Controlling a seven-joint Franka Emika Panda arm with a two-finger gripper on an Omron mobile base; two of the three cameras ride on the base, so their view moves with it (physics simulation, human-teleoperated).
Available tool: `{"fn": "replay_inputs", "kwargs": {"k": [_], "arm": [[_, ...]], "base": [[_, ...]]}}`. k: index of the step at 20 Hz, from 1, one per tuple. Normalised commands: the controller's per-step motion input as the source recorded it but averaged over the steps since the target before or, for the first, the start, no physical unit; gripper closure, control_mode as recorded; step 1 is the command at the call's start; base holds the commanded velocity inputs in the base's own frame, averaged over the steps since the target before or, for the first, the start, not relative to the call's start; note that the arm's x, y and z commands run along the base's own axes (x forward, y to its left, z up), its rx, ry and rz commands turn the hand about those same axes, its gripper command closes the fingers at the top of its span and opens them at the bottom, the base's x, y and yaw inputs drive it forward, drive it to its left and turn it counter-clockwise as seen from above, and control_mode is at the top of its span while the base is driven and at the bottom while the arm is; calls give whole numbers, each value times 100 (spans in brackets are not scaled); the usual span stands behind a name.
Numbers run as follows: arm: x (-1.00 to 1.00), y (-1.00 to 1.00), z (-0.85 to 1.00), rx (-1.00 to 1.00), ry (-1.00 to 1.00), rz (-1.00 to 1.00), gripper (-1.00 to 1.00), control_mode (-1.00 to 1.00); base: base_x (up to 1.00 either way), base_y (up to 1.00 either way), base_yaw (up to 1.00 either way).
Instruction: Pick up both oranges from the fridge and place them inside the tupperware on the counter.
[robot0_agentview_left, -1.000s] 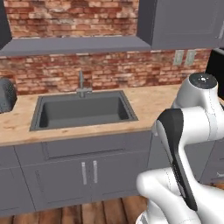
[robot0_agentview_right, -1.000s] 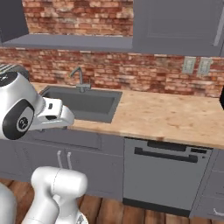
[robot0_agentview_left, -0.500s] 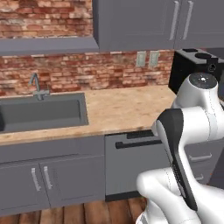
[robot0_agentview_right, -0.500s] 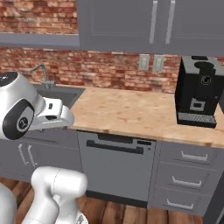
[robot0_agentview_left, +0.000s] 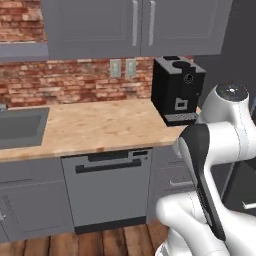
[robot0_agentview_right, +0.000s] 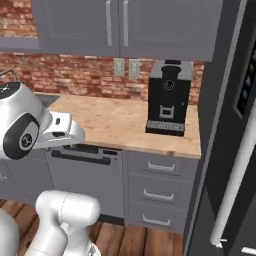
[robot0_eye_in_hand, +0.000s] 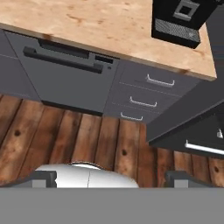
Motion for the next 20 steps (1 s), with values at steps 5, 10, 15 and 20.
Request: {"fn": "replay_inputs", "kwargs": {"k": [5,10,15,20], "arm": [[0,0,0,0,0,0,-100,100],[0,0,0,0,0,0,-100,100],[0,0,0,0,0,0,-100,100],[0,0,0,0,0,0,-100,100]], "base": [[-75,-80,7],[-97,-44,7],[-24,-98,0],[0,-100,0]]}}
